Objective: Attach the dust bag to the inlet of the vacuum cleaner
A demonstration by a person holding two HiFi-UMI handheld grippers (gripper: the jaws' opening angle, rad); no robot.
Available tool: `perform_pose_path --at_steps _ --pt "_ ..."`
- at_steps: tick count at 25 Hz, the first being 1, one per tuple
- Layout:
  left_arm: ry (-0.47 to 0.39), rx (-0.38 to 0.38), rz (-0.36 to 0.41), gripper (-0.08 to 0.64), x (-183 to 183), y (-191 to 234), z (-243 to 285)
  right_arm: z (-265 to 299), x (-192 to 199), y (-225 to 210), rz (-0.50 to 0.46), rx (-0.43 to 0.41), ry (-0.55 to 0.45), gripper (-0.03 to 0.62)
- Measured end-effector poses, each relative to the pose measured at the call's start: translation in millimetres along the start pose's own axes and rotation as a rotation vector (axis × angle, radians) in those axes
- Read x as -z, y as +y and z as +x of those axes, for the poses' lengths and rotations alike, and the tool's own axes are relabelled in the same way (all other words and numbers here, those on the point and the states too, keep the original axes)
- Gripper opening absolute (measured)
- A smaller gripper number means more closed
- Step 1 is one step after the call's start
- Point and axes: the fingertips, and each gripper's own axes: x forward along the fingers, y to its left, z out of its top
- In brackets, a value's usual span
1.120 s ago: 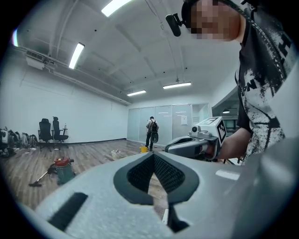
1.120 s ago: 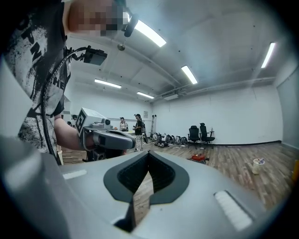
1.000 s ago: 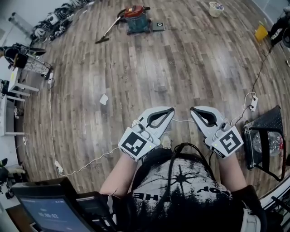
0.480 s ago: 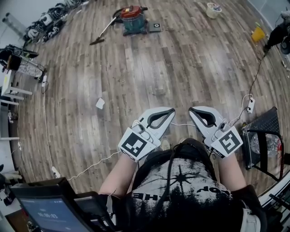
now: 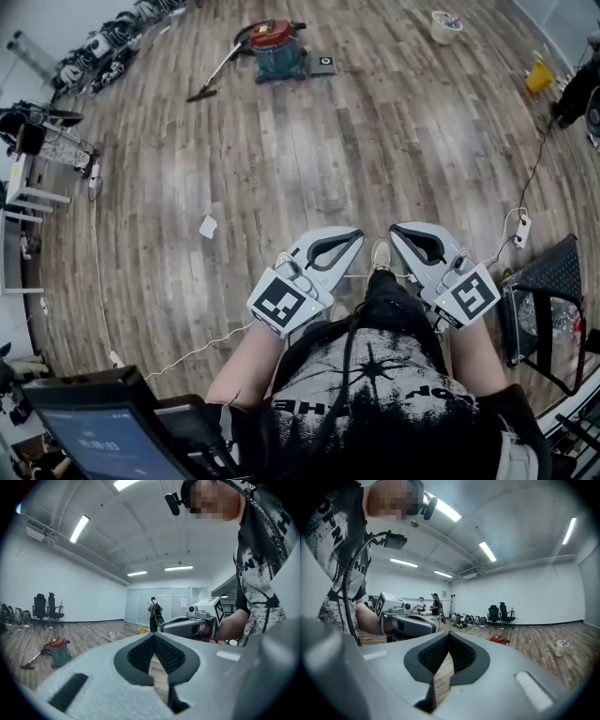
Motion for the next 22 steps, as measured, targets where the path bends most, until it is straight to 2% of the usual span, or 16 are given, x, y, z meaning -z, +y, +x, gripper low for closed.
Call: perform_pose_path --at_steps 4,8,11,16,22 --pt "0.019 -0.03 -0.039 -0.002 1.0 33.2 43.0 15.1 -4.0 -55.5 -0.014 -0.02 -0.014 0.008" --pt "0.025 -0.055 -0.068 -0.002 -13.1 59.5 89.4 16.4 -22.0 -110.7 -0.028 -0.041 -0.022 0.008" --pt "0.002 -0.062 -0.039 -0.002 -25.9 81.6 126.9 16.4 -23.7 -154.7 -0.028 -0.052 -0.013 0.008" --pt "0.021 -0.089 -0.068 -0.002 -35.4 117.0 185.5 16.2 -25.8 -222.4 -0.028 -0.065 -0.025 0.008" --pt "0.04 -0.102 -0.03 -0.002 -42.7 136.2 236.4 5.8 -26.2 -277.5 -0.027 -0.069 -0.043 0.008"
